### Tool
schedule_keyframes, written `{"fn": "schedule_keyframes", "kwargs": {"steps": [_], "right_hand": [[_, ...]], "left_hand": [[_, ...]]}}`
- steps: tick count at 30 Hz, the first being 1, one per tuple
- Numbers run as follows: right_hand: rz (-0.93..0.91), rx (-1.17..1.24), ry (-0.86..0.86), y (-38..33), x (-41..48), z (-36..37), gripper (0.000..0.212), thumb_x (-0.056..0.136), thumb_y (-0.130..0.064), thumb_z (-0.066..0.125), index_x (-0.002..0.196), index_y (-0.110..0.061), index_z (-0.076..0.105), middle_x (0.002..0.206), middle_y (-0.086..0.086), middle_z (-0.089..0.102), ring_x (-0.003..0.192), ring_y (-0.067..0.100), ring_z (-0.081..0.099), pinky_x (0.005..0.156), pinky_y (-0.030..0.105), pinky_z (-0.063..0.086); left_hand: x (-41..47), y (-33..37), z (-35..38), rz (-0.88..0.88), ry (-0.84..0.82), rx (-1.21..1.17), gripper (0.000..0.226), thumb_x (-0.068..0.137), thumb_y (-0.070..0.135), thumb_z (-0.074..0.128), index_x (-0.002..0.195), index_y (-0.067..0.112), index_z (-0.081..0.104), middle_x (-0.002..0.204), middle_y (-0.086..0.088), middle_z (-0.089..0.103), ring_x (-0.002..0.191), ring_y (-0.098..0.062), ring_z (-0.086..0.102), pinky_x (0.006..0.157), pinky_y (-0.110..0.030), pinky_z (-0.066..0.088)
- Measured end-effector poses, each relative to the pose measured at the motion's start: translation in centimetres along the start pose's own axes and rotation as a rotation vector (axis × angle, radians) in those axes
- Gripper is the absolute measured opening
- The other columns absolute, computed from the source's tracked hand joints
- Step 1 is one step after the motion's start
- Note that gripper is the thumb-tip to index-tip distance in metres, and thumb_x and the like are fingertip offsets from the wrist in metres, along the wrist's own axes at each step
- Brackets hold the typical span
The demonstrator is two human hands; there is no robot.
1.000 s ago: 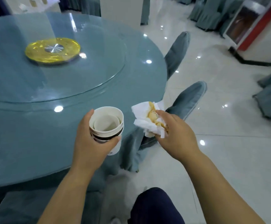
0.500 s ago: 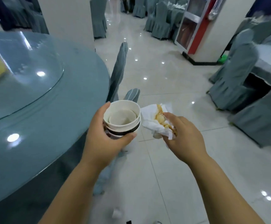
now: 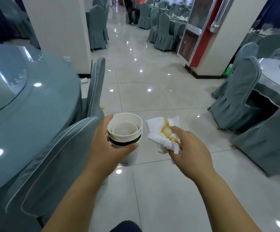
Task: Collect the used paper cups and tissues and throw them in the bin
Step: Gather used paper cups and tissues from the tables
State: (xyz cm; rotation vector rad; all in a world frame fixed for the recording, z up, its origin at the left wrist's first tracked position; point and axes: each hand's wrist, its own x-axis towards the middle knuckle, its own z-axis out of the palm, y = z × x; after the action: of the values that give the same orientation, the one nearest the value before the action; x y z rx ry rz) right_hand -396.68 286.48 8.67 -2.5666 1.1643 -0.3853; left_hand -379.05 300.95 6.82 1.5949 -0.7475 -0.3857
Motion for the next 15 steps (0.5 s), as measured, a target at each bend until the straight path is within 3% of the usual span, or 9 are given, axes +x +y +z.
{"fn": "schedule_keyframes", "kwargs": {"steps": [3,6,15], "right_hand": [[-0.002,-0.010,-0.003,2.4,4.8,0.0,0.056,0.088,-0.034,0.057,0.140,-0.035,0.037,0.120,-0.005,0.056,0.103,0.019,0.053,0.078,0.034,0.048],[-0.007,-0.020,-0.004,4.6,11.0,0.3,0.056,0.088,-0.035,0.057,0.140,-0.035,0.037,0.119,-0.004,0.056,0.102,0.018,0.054,0.078,0.035,0.050],[-0.022,-0.022,0.026,8.0,33.5,0.5,0.052,0.089,-0.034,0.056,0.139,-0.035,0.038,0.117,-0.005,0.057,0.102,0.018,0.054,0.078,0.036,0.050]], "left_hand": [[4.4,-0.8,3.1,0.009,-0.007,0.018,0.096,0.051,0.038,0.089,0.135,0.038,0.041,0.125,0.014,0.054,0.112,-0.008,0.055,0.096,-0.042,0.050],[10.2,-1.9,5.9,0.018,0.009,0.043,0.100,0.048,0.048,0.085,0.136,0.039,0.039,0.128,0.013,0.050,0.114,-0.012,0.053,0.096,-0.043,0.050],[32.2,-3.9,12.3,0.015,0.024,0.066,0.100,0.050,0.049,0.085,0.136,0.043,0.034,0.129,0.012,0.047,0.116,-0.014,0.051,0.096,-0.045,0.049]]}}
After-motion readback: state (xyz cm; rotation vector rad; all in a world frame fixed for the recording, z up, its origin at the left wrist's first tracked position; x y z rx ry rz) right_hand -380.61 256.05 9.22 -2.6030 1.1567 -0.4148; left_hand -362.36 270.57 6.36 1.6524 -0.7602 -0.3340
